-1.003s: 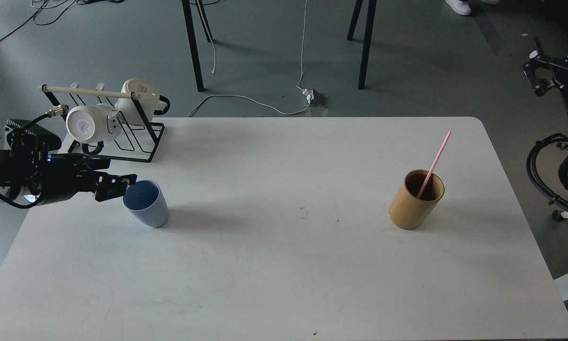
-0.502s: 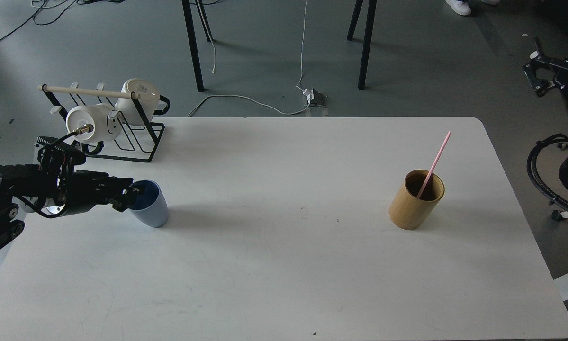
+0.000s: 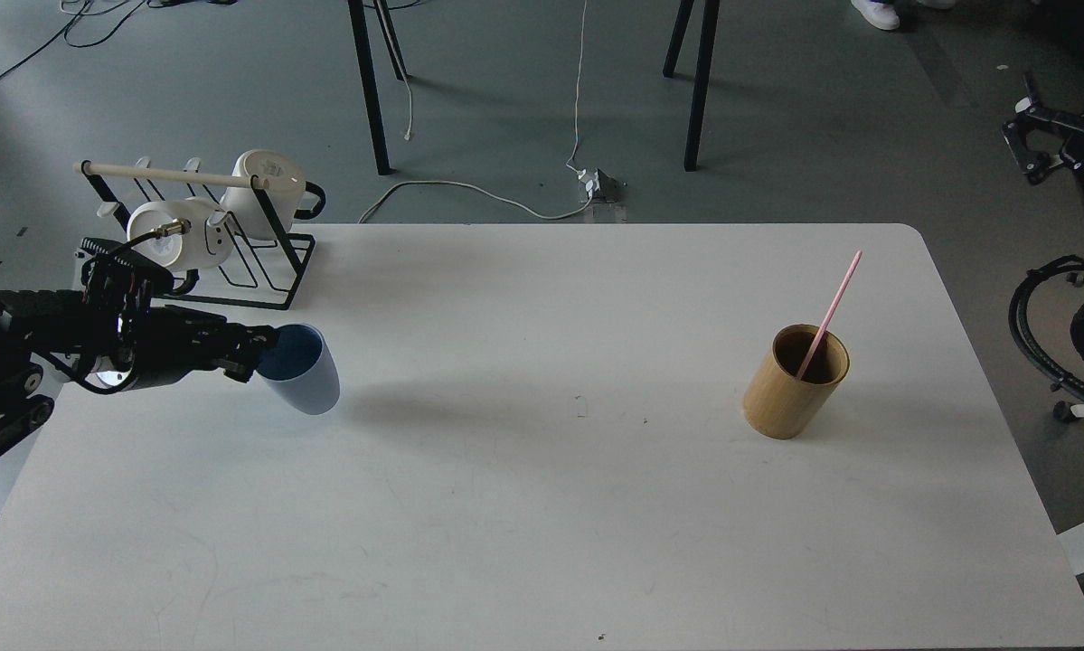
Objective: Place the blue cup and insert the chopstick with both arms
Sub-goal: 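Lift the blue cup and carry it toward the table center, set it down, then release the blue cup and retract the left arm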
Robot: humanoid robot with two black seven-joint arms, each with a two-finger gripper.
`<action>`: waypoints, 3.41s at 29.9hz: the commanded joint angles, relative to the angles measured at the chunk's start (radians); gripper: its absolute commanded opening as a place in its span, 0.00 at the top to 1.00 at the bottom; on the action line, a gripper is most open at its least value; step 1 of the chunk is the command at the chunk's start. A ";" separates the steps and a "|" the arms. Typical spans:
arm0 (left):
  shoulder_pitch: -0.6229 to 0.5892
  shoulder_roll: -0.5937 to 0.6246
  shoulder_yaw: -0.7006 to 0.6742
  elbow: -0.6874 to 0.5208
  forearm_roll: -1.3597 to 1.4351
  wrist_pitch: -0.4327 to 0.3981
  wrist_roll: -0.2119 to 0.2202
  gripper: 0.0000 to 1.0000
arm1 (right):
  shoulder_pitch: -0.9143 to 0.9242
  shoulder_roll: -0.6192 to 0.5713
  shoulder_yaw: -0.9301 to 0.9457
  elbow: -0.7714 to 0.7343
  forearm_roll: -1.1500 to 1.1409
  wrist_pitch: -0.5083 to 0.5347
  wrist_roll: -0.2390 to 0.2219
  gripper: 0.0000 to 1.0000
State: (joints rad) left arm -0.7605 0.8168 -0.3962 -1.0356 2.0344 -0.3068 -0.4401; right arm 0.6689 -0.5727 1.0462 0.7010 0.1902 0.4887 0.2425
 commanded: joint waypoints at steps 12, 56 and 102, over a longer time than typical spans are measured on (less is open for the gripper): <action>-0.436 -0.281 0.060 -0.213 0.000 -0.182 0.049 1.00 | 0.086 -0.053 -0.015 -0.003 -0.003 0.000 -0.011 0.01; -0.338 -0.631 0.333 0.022 0.044 -0.182 0.121 0.78 | 0.067 -0.073 -0.003 0.003 -0.002 0.000 -0.006 0.01; -0.109 -0.393 -0.282 0.353 -2.199 -0.182 0.106 0.01 | 0.074 -0.458 -0.570 0.681 -1.283 -0.550 -0.014 0.06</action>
State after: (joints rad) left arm -0.9043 0.4235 -0.6633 -0.6840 -0.1391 -0.4886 -0.3365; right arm 0.7448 -1.0254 0.5718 1.3360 -0.9140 0.0343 0.2314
